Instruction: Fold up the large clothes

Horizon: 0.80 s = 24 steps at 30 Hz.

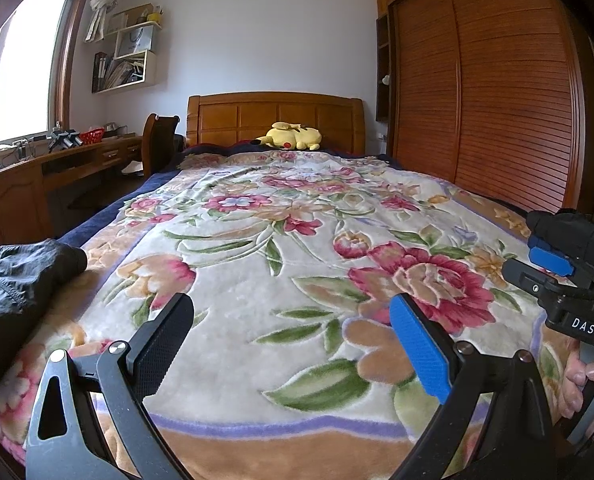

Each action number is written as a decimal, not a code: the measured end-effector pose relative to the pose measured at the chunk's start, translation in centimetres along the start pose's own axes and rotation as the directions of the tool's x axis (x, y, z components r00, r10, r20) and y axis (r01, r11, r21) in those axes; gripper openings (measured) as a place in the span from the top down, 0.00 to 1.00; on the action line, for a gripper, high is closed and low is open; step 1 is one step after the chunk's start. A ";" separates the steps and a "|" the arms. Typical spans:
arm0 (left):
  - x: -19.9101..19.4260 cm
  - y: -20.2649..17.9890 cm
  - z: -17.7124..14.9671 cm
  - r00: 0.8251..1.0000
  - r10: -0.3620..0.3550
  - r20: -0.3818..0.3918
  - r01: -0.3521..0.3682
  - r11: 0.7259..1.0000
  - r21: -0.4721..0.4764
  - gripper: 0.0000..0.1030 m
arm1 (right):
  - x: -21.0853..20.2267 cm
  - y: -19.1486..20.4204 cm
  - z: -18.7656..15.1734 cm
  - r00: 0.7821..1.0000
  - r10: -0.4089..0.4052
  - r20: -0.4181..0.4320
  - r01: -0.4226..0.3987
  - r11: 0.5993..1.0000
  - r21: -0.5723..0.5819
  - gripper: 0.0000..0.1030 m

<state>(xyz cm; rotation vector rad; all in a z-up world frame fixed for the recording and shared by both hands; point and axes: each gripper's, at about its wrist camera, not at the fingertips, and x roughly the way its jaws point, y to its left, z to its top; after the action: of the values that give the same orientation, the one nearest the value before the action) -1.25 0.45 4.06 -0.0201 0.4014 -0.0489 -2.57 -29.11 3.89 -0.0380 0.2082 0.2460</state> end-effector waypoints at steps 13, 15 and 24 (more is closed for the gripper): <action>-0.1 -0.3 0.0 1.000 -0.002 -0.001 0.002 1.000 0.003 0.04 | 0.1 -0.1 0.0 1.000 0.002 0.001 -0.002 1.000 0.004 0.19; -0.1 -0.3 0.0 1.000 -0.003 -0.001 0.003 1.000 0.001 0.04 | 0.1 -0.1 0.0 1.000 0.002 0.001 -0.002 1.000 0.003 0.19; -0.1 -0.3 0.0 1.000 -0.005 -0.002 0.005 1.000 0.000 0.04 | 0.0 -0.2 -0.1 1.000 0.000 0.003 0.000 1.000 0.006 0.19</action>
<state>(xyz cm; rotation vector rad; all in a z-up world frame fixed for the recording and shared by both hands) -1.37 0.12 4.10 -0.0209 0.4030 -0.0539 -2.53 -29.34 3.80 -0.0321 0.2063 0.2456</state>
